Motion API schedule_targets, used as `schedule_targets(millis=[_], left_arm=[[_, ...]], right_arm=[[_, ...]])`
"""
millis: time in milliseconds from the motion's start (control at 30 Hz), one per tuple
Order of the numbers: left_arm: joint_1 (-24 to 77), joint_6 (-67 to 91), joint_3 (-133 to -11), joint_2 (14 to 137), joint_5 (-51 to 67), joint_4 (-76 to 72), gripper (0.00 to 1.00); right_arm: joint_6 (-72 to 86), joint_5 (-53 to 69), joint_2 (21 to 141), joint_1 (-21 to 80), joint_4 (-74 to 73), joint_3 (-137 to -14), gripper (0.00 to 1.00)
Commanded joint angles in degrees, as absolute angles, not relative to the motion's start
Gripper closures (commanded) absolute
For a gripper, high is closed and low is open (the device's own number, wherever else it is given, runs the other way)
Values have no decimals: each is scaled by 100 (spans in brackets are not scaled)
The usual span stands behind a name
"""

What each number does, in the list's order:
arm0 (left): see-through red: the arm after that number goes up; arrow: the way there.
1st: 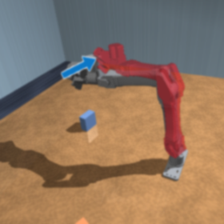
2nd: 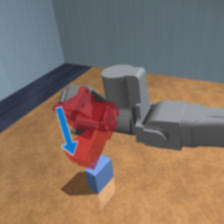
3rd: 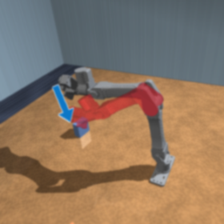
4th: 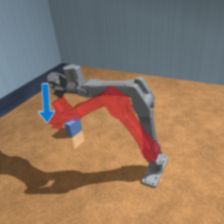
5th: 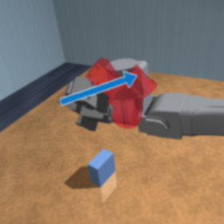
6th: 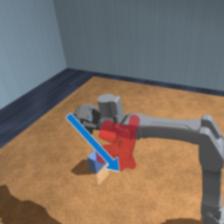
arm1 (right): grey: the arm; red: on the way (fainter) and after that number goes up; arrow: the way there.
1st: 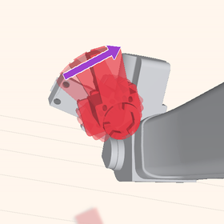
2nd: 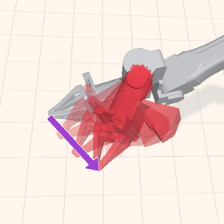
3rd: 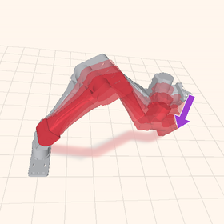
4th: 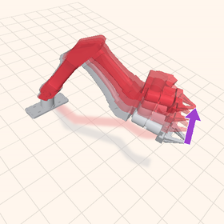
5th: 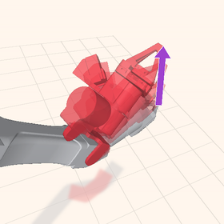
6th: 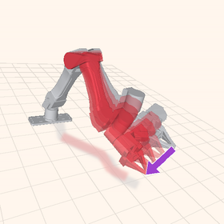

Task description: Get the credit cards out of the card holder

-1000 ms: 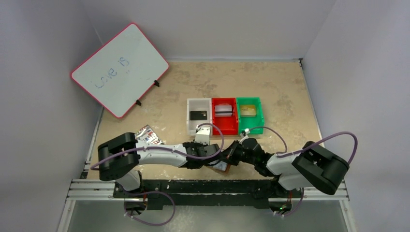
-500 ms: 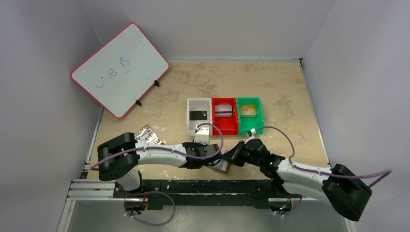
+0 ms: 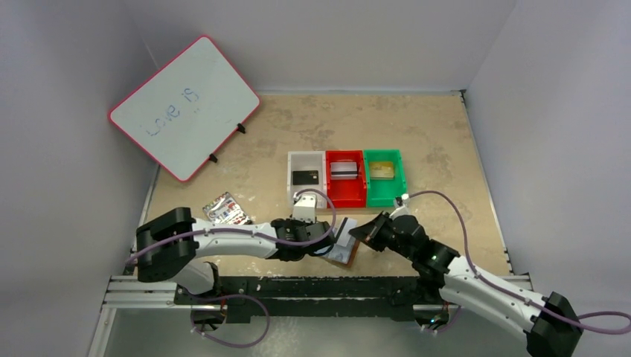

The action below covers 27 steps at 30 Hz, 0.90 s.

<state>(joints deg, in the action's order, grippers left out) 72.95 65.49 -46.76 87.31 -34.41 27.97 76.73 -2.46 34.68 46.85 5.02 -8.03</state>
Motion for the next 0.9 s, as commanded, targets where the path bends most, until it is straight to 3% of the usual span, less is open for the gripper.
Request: schedule_targets(millis=[0, 567, 733, 867], left_arm=[[7338, 6666, -4538, 8214, -3718, 2587, 73], [7334, 7077, -3677, 6492, -4482, 2313, 53], [7339, 7205, -3663, 6477, -4512, 2406, 51], [7337, 7296, -3686, 6491, -4562, 2497, 51]], right_arm=[[7143, -745, 3163, 4675, 0, -1229, 100], [3548, -704, 2716, 4671, 1459, -1656, 100], [2027, -756, 3184, 4671, 1276, -2374, 100], [585, -1239, 4286, 4675, 782, -3313, 100]])
